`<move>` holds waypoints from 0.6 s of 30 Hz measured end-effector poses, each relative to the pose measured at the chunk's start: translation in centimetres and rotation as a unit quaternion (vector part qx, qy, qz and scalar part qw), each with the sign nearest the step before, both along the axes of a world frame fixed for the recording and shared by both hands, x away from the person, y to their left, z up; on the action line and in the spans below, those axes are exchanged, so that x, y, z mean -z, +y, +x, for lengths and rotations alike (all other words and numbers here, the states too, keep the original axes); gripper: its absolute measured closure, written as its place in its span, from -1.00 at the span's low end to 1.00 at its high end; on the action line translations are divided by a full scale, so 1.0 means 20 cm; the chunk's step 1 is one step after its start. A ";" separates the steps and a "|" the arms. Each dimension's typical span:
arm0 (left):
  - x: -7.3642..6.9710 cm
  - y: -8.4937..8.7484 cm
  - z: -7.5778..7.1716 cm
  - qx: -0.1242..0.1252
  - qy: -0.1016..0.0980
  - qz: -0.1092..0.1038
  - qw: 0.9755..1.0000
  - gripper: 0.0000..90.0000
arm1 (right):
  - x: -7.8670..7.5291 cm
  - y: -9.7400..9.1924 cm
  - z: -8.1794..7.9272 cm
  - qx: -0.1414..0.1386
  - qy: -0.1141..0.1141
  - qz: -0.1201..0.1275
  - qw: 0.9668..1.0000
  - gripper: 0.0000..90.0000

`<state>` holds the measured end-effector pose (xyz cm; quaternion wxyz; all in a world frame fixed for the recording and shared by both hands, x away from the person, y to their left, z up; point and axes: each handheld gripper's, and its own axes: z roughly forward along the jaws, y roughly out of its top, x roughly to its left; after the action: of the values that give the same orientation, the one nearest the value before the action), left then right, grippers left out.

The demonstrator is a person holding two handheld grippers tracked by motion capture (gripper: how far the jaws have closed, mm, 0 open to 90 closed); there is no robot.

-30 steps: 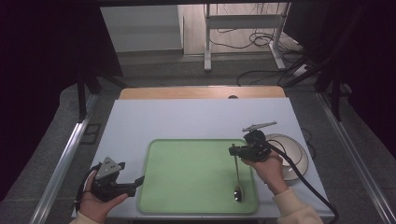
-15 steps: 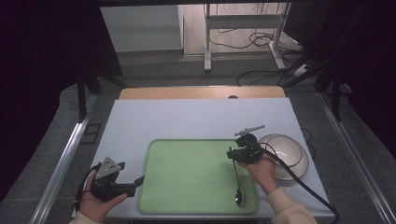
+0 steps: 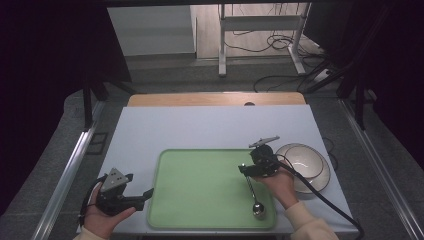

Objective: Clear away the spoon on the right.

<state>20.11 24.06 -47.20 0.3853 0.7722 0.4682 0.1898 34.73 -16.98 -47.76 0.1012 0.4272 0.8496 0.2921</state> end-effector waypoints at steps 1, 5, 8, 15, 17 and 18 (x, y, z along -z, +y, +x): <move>0.00 0.00 0.00 0.000 0.000 0.000 1.000 -0.68 | -0.01 0.00 0.00 0.000 -0.007 0.001 1.000 -0.30; 0.00 0.00 0.00 0.001 0.000 0.001 1.000 -0.68 | -0.03 -0.01 -0.01 -0.007 -0.026 0.013 1.000 -0.33; 0.00 0.00 0.00 0.001 -0.001 0.000 1.000 -0.68 | -0.04 -0.01 -0.02 -0.023 -0.034 0.019 0.999 -0.37; -0.01 0.01 0.00 0.000 -0.003 -0.003 1.000 -0.69 | -0.11 -0.02 -0.09 -0.059 -0.072 0.054 0.994 -0.45; -0.01 0.01 0.00 0.000 -0.003 -0.003 1.000 -0.69 | -0.12 -0.03 -0.09 -0.061 -0.076 0.056 0.994 -0.46; -0.01 0.01 0.00 0.001 -0.003 -0.003 1.000 -0.69 | -0.13 -0.03 -0.10 -0.063 -0.080 0.063 0.993 -0.46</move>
<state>20.06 24.27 -47.03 0.3892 0.7707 0.4672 0.1904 32.72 -17.64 -45.08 0.1235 0.3532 0.8442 0.3839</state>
